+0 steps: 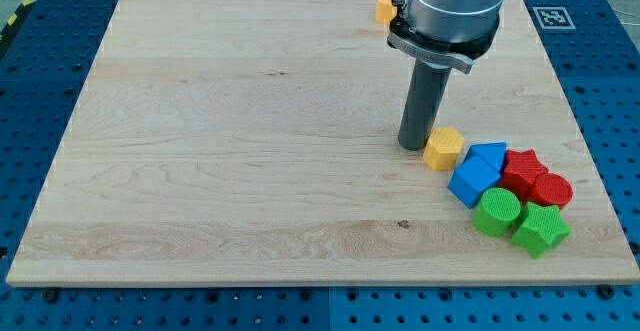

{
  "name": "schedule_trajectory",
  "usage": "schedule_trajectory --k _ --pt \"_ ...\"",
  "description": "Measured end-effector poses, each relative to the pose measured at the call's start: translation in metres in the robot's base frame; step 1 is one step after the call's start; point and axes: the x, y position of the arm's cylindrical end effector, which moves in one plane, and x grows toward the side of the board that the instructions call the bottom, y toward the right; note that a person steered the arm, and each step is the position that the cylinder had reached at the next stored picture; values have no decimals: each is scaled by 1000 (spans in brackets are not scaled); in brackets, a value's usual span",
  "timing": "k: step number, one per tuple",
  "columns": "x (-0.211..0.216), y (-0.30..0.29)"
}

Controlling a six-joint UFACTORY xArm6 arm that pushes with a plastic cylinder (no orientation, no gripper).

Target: Slide heart to to top right of hexagon

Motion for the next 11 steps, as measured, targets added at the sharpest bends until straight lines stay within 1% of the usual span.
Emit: schedule_trajectory --k 1,2,3,4,6,7,8,9,10,11 --pt "14 26" --pt "15 27" --pt "13 36" --pt "-4 29" --pt "-146 -41" --pt "-203 -90" --pt "-277 -123" --pt "-279 -103" --pt "-279 -35" --pt "-275 -16"
